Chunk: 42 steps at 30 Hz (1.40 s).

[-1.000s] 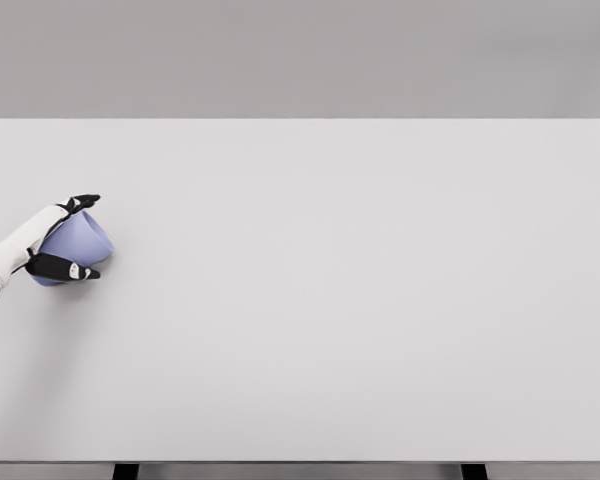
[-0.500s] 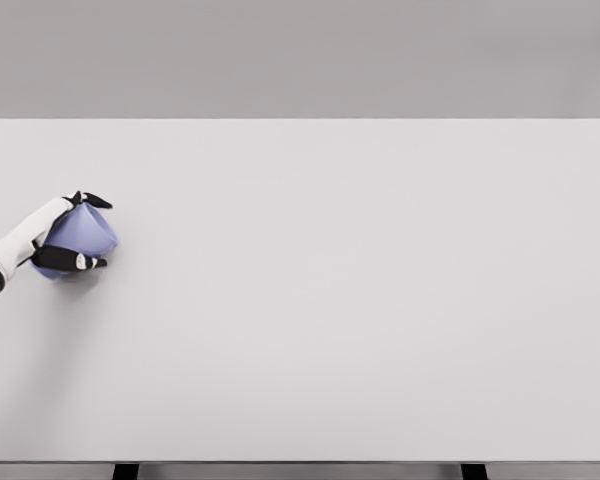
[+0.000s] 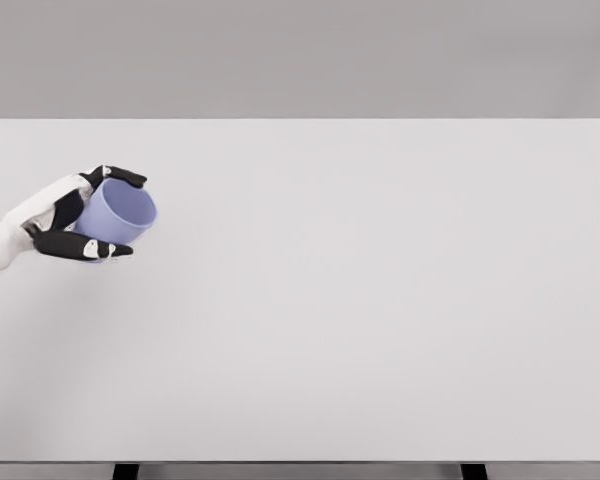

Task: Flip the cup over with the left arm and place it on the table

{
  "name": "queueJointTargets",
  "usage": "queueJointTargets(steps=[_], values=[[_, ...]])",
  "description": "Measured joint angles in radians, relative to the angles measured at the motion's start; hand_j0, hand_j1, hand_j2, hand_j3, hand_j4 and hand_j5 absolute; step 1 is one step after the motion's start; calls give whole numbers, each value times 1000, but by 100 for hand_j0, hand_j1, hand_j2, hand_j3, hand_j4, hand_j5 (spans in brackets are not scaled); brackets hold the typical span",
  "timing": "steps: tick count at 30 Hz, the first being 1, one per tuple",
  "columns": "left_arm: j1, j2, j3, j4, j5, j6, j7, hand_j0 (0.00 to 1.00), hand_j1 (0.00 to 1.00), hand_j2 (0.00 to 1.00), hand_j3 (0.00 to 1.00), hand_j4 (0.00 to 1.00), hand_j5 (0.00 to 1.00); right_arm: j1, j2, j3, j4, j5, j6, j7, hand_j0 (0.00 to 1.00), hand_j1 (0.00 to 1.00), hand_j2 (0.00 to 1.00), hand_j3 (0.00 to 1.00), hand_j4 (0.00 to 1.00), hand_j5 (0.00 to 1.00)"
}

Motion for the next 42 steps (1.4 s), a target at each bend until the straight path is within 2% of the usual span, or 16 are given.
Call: queueJointTargets(steps=[3, 5, 7, 10, 15, 29, 34, 39, 42], values=[[-160, -202, 3, 209, 36, -76, -71, 55, 55, 55, 55, 55, 55, 0, 0, 0, 0, 0, 0, 0, 100, 100, 100, 100, 100, 100], [-229, -323, 8, 365, 47, -95, -89, 55, 55, 55, 55, 55, 55, 2, 0, 0, 0, 0, 0, 0, 100, 100, 100, 100, 100, 100], [-235, -409, 10, 474, 49, -103, -99, 56, 56, 56, 56, 56, 56, 0, 0, 0, 0, 0, 0, 0, 100, 100, 100, 100, 100, 100], [-236, -478, 12, 553, 50, -112, -105, 57, 57, 57, 57, 57, 57, 2, 0, 0, 0, 0, 0, 0, 100, 100, 100, 100, 100, 100], [-235, -540, 15, 600, 52, -147, -108, 58, 58, 58, 58, 58, 58, 2, 0, 0, 0, 0, 0, 0, 100, 100, 100, 100, 100, 100], [-221, -642, 46, 695, 50, -248, -107, 67, 67, 67, 67, 67, 67, 2, 0, 0, 0, 0, 0, 0, 100, 100, 100, 100, 100, 100], [-212, -652, 53, 691, -20, -253, -88, 68, 68, 68, 68, 68, 68, 2, 0, 0, 0, 0, 0, 0, 100, 100, 100, 100, 100, 100], [-204, -655, 61, 677, -33, -237, -94, 68, 68, 68, 68, 68, 68, 2, 0, 0, 0, 0, 0, 0, 100, 100, 100, 100, 100, 100], [-204, -655, 61, 677, -33, -237, -95, 77, 77, 77, 77, 77, 77, 2, 0, 0, 0, 0, 0, 0, 100, 100, 100, 100, 100, 100]])
